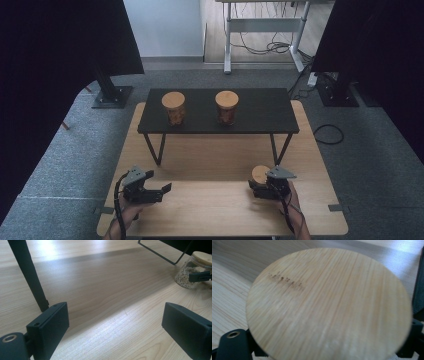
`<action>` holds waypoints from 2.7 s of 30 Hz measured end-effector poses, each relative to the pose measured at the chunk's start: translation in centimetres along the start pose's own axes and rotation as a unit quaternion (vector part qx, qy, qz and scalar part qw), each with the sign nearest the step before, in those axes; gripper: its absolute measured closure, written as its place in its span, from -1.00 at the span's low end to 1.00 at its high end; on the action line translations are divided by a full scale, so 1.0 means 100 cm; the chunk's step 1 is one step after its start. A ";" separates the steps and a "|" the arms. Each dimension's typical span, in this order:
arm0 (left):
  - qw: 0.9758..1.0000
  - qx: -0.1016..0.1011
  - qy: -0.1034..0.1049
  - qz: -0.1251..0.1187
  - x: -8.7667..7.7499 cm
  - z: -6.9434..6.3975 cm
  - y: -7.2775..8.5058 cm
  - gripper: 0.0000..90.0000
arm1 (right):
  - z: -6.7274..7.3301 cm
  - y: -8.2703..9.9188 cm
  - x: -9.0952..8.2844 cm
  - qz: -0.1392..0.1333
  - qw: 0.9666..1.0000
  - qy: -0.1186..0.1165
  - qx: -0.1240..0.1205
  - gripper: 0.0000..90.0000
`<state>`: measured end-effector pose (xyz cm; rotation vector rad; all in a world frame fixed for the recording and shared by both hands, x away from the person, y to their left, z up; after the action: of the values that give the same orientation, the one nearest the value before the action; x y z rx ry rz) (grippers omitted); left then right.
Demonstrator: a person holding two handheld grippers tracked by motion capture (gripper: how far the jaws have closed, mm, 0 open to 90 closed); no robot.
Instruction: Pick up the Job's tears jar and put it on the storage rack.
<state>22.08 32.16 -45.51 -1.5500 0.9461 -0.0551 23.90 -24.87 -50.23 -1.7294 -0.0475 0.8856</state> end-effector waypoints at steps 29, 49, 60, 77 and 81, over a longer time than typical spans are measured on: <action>1.000 0.001 0.000 -0.002 -0.001 -0.001 0.000 -0.85 | 0.008 -0.003 0.000 -0.006 1.000 0.002 -0.019 -0.45; 1.000 0.001 0.000 -0.002 -0.001 -0.001 0.000 -0.85 | 0.007 -0.004 -0.010 -0.022 0.999 -0.015 -0.024 -0.45; 1.000 0.001 0.000 -0.001 -0.001 -0.001 0.000 -0.85 | 0.007 -0.005 -0.015 -0.029 0.999 -0.018 -0.027 -0.45; 1.000 0.002 0.000 0.001 0.000 -0.001 0.000 -0.85 | 0.008 -0.005 -0.018 -0.034 0.999 -0.018 -0.032 -0.45; 1.000 0.003 0.000 0.001 0.001 -0.001 0.000 -0.85 | 0.009 -0.005 -0.019 -0.035 0.999 -0.019 -0.034 -0.45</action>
<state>22.04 32.04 -45.53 -1.5429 0.9472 -0.0569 22.21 -24.83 -48.82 -1.7641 -0.1631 0.8740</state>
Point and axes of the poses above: each handheld gripper's, and its own axes: x roughly forward along the jaws, y roughly out of its underside, z roughly to its left, the point moved 3 cm from there along x, roughly forward along the jaws, and after that the axes turned 7 degrees about -x, right-handed, at the moved point
